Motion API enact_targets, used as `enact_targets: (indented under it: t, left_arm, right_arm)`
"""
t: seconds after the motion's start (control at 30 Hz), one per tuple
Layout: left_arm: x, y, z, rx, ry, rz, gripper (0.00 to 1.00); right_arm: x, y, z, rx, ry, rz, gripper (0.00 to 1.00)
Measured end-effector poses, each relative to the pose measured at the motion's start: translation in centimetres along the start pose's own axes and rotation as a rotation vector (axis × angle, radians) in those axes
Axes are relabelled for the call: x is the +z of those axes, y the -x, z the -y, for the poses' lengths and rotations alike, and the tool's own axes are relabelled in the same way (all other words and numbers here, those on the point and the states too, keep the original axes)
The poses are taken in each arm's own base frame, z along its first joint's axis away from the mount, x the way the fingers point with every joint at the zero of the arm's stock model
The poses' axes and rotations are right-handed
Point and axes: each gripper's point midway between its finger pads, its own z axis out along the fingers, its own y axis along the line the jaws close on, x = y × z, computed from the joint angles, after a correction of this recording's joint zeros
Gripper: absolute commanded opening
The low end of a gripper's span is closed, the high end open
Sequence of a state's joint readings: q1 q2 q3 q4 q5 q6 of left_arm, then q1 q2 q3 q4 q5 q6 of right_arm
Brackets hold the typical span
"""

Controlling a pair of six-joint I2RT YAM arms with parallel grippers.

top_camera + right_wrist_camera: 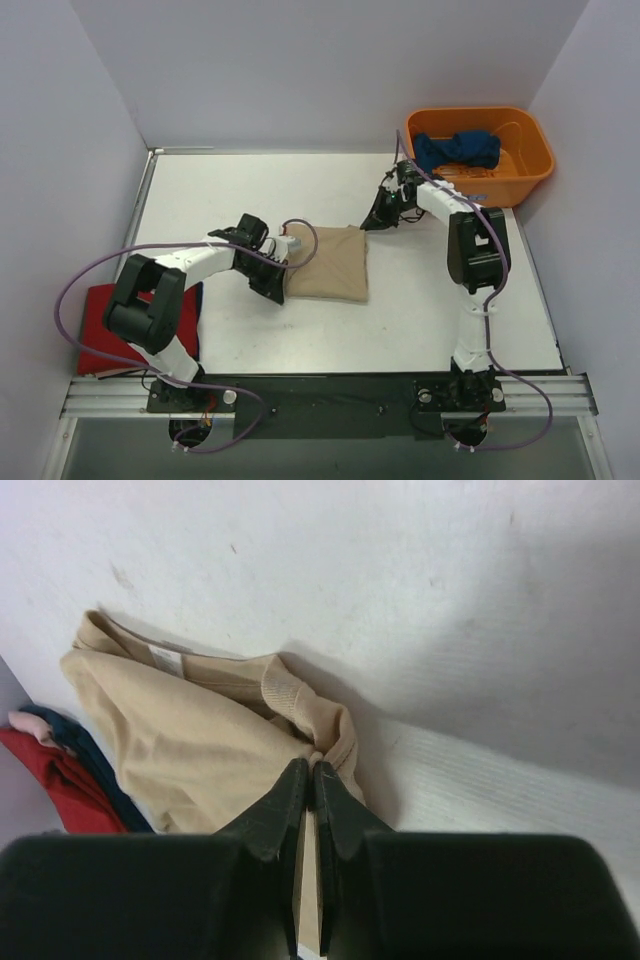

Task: Fold and stack the t-shirts
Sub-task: Smooth out wrinkles on the folded tshirt

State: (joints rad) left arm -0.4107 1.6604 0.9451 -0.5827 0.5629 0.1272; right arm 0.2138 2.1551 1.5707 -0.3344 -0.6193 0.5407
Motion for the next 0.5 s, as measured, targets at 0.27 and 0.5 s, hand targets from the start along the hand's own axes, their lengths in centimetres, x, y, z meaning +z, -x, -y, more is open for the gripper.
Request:
enact_targets:
  t: [0.27, 0.5]
  left_arm:
    - [0.7, -0.1, 2.9, 0.078, -0.069, -0.032, 0.17]
    - [-7.0, 10.4, -3.3, 0.028, 0.033, 0.305, 0.51]
  right_arm:
    - [-0.9, 4.3, -2.7, -0.039, 0.057, 0.092, 0.49]
    - [-1.4, 4.5, -2.4, -0.097, -0.047, 0.095, 0.61]
